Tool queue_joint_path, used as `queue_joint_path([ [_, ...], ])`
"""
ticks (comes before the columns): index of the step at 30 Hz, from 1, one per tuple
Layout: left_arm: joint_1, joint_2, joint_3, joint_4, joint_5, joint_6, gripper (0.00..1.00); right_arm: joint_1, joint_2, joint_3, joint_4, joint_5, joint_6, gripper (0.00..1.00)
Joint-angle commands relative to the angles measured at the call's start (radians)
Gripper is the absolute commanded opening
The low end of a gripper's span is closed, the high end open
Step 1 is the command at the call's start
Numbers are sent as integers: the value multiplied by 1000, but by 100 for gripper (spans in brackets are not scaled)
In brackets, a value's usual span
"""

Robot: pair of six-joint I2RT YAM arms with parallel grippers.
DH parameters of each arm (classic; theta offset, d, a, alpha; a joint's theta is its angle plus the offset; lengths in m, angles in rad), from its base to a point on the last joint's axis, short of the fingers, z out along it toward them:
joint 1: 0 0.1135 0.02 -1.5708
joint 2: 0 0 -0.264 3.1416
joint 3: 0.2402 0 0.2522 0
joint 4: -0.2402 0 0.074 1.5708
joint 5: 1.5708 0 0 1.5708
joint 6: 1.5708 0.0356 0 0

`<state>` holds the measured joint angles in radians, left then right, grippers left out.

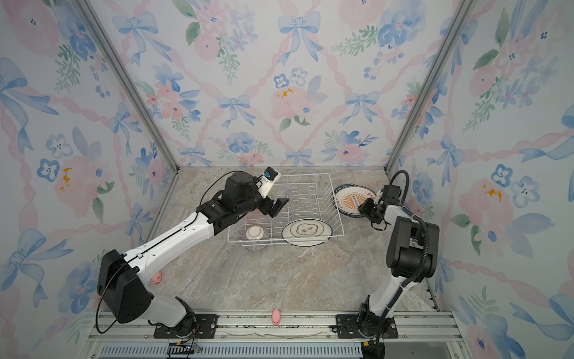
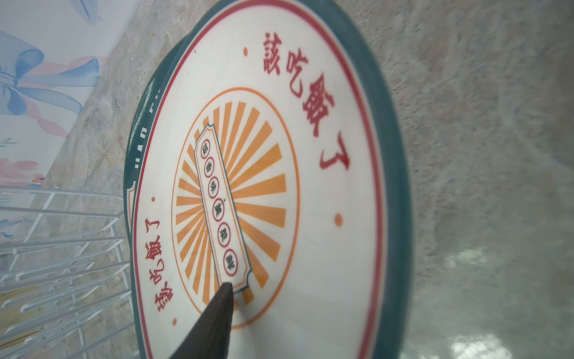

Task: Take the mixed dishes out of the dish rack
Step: 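Lower the sunburst plate flat onto the stack with the right gripper, then open the right gripper and raise it off the sunburst plate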

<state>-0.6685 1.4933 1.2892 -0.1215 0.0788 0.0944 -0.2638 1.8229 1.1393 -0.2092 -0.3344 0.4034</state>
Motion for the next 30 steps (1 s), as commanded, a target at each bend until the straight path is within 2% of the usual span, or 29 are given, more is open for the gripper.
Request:
queue_joint_path([
  [1,-5,7,-20,-15,17,17,98,11,-37,24,-131,87,-67,46],
  [11,-5,8,-27,-22,30,22,98,9,-4,22,-172,95,-87,49],
  [30,-3,16,-24,-29,28,25,98,26,-75,93,-325,190,-158,54],
])
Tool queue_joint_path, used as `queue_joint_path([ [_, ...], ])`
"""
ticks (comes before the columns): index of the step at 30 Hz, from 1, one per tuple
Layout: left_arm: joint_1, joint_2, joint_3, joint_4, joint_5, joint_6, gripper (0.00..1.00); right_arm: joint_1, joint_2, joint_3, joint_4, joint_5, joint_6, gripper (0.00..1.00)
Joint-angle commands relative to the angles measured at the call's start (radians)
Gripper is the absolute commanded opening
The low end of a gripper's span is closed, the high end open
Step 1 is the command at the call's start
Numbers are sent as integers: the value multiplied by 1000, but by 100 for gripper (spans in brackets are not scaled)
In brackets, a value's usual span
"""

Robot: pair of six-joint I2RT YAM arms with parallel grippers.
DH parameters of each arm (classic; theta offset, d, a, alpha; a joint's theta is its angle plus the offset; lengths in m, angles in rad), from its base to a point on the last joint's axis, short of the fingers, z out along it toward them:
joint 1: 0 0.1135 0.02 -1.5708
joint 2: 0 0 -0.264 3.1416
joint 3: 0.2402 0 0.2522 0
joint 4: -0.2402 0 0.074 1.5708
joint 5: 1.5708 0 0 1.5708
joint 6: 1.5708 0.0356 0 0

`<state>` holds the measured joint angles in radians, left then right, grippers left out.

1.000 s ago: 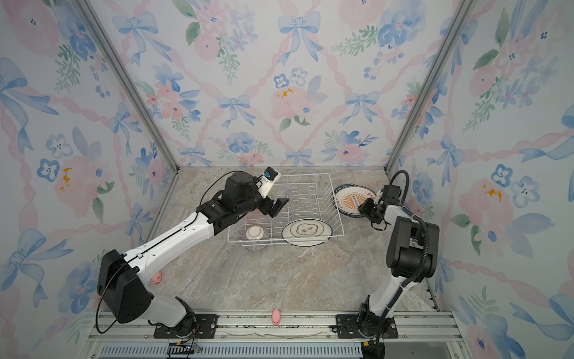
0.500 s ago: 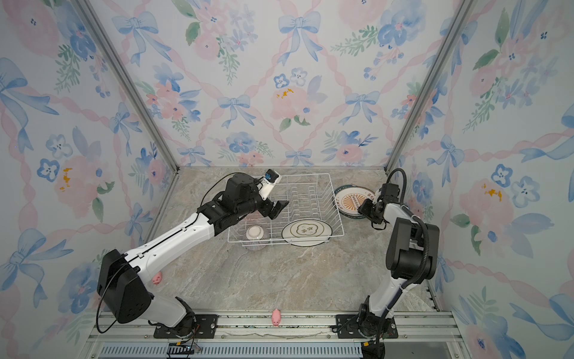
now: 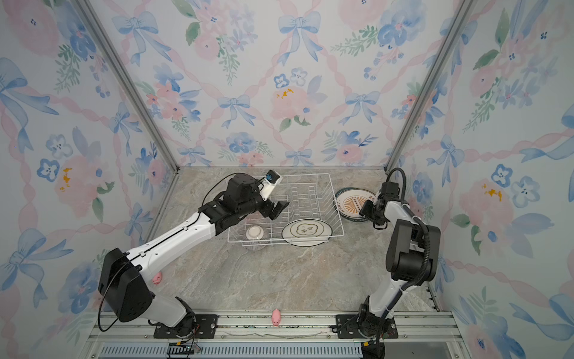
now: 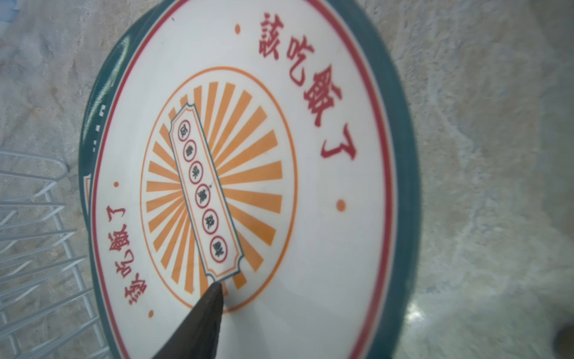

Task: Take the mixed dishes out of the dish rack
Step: 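Open the right gripper and raise it off the sunburst plate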

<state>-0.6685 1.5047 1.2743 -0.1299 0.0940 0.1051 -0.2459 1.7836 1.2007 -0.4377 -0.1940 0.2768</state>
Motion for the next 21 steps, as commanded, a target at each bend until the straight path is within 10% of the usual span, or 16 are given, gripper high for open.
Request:
queue_joint_path([
  [1,-3,3,-11,-20,12,16,98,9,-41,37,-112,53,-37,55],
  [21,-43,0,-59,-66,108,81,95,5,-250,-55,-99,4,-39,53],
])
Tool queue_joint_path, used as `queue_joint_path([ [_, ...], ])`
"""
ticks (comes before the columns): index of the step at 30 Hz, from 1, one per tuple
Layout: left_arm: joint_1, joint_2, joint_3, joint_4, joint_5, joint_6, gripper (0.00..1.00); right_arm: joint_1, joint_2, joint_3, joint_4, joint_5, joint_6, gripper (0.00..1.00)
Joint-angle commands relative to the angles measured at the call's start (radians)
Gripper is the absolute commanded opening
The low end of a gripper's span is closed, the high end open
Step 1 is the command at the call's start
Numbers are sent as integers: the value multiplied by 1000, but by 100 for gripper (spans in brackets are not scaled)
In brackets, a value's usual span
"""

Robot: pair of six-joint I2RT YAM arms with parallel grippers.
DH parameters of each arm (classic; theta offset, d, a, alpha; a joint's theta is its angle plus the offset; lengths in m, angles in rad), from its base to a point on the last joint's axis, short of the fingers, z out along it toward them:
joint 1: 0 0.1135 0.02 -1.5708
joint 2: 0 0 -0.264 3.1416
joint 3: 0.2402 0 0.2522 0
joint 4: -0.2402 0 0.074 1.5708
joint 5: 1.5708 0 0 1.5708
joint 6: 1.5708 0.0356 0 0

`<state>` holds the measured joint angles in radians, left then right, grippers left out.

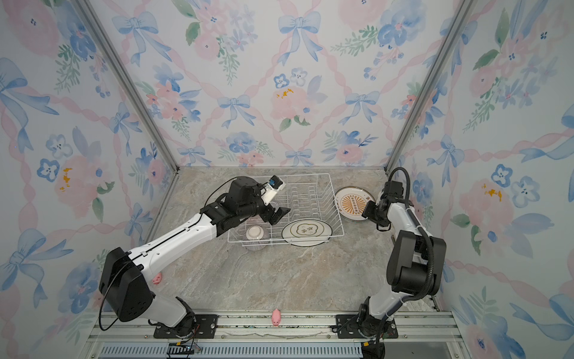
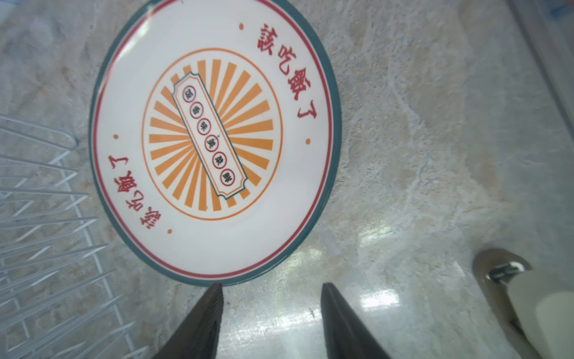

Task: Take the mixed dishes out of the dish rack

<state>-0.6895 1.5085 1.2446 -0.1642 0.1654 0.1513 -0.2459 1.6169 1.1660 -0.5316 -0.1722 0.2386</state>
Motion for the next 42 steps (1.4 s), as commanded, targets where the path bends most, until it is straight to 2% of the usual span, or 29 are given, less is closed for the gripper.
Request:
queue_joint_path([
  [1,-38,-12,-42,-31,29,43,94,5,-111,-32,-7,-20,-2,54],
  [4,-98,-26,-74,-34,-30,88,91,12,-190,-59,-13,-22,-4,54],
  [6,-117,-23,-78,-40,-47,96,83,18,-234,-67,-20,-24,-7,53],
  [10,-119,4,-69,-45,-71,91,72,39,-297,-67,-37,-22,-8,54],
  [15,-123,60,-40,-47,-95,105,63,69,-359,-72,-46,-25,-6,54],
  [20,-125,125,14,-73,-58,128,55,79,-395,-80,-49,-15,-7,54],
  [24,-127,158,43,-88,-42,139,43,80,-409,-90,-50,-17,-9,53],
  [28,-126,192,69,-104,-26,146,39,80,-415,-95,-47,-18,-9,53],
  [30,-127,206,79,-112,-14,149,31,80,-416,-96,-47,-19,-11,53],
  [32,-127,223,93,-121,-4,152,29,81,-417,-97,-44,-20,-11,53],
  [36,-127,249,112,-127,-2,156,10,81,-421,-98,-44,-23,-12,53],
  [40,-127,267,129,-127,-6,157,0,81,-426,-101,-45,-23,-13,53],
  [42,-127,273,136,-128,-14,157,0,82,-429,-102,-44,-23,-15,53],
])
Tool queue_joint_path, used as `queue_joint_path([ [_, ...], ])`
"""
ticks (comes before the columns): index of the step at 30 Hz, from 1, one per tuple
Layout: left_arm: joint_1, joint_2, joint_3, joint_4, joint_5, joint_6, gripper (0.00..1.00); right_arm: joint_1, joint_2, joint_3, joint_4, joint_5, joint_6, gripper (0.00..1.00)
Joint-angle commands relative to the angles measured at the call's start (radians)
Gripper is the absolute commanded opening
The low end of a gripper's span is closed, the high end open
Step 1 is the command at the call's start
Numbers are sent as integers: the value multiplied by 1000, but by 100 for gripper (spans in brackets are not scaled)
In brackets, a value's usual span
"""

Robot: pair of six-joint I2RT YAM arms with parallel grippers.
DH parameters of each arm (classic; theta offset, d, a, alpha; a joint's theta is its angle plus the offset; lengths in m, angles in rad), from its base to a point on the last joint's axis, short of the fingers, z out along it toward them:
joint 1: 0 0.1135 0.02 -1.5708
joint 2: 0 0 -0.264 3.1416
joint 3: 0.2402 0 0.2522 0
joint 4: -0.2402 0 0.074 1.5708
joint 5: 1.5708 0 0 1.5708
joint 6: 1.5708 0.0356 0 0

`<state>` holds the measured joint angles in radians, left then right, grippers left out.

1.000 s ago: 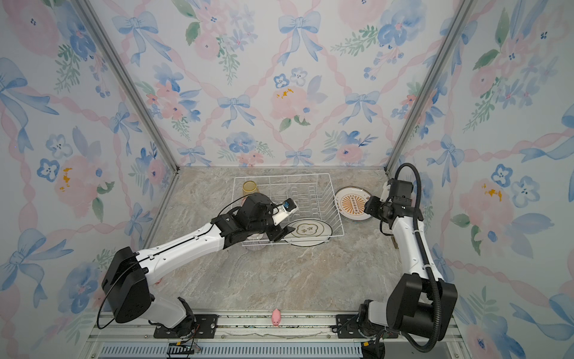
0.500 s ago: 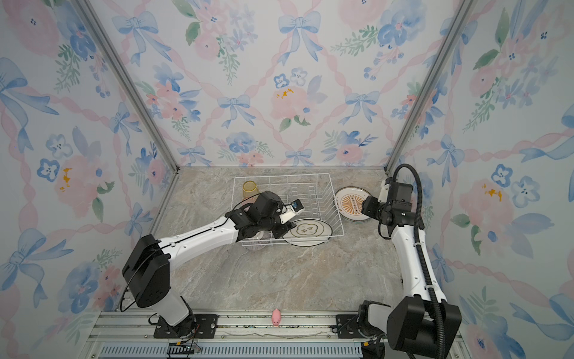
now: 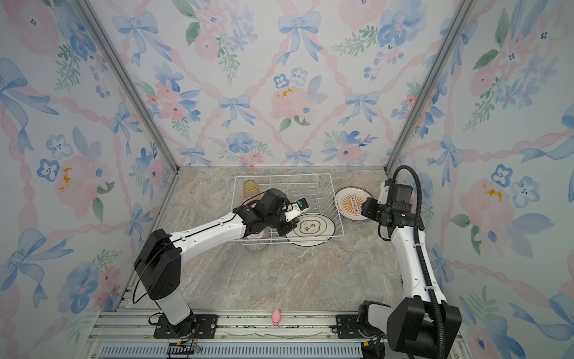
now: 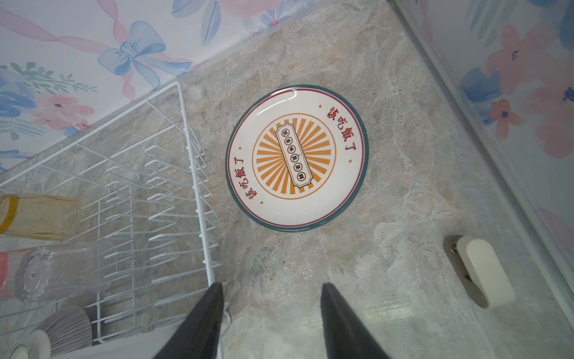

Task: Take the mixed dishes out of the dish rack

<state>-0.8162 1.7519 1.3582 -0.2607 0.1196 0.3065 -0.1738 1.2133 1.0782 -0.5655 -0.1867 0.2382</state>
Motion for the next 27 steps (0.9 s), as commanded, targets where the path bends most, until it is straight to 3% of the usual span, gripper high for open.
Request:
queue_joint_path([
  [1,0,34,26,-31,27,0,0,9,-27,-14,-11,-8,-14,53],
  [18,19,-28,111,-31,-29,-50,0,13,-33,-20,22,-42,-4,53],
  [27,123,-104,162,-48,105,-196,0,14,-69,-41,108,-210,17,53],
])
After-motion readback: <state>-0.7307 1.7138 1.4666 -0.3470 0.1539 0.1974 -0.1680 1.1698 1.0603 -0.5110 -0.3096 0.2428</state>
